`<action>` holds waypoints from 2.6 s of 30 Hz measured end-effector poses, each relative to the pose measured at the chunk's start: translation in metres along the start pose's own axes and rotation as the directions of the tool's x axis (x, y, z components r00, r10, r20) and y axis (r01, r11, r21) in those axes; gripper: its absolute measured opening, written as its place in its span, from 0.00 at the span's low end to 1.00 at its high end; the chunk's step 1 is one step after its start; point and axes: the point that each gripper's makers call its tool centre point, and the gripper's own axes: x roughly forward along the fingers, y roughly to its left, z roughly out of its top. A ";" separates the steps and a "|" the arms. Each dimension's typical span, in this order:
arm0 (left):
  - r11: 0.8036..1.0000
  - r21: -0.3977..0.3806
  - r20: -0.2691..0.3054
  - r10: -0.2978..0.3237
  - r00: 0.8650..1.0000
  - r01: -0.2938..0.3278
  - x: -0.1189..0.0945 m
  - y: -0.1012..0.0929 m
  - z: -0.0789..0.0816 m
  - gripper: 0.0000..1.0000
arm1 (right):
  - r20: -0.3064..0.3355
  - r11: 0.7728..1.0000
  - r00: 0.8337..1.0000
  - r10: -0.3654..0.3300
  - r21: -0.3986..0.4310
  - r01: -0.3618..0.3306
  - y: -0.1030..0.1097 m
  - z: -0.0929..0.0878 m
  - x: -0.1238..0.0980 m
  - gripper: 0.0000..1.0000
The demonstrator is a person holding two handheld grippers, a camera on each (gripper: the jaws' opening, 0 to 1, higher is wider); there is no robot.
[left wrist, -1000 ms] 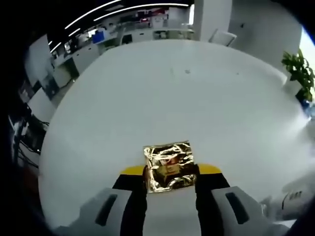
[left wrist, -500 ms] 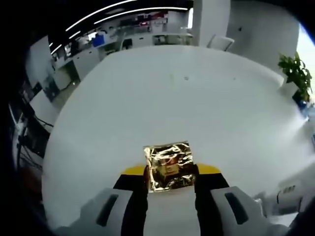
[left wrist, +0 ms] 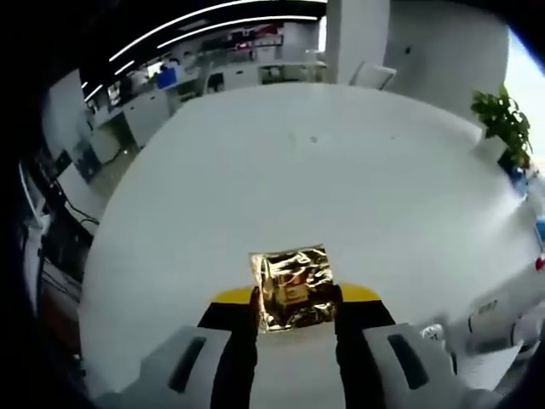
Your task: Arrange the skincare products in the storage area until every visible bottle or jar stands upright without overlapping.
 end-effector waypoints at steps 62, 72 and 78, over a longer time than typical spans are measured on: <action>0.999 -0.033 -0.137 -0.045 0.990 0.041 -0.025 -0.026 -0.108 0.37 | 0.045 0.999 0.999 0.017 -0.034 -0.015 0.005 0.003 -0.005 0.90; 0.997 -0.033 -0.105 -0.073 0.992 0.070 -0.034 -0.025 -0.099 0.42 | 0.047 0.999 0.999 0.016 -0.048 -0.014 0.005 0.004 -0.006 0.90; 0.979 -0.109 -0.008 -0.175 0.985 0.173 -0.054 -0.030 -0.087 0.51 | 0.074 0.999 0.997 0.035 -0.030 -0.033 0.007 0.008 -0.007 0.92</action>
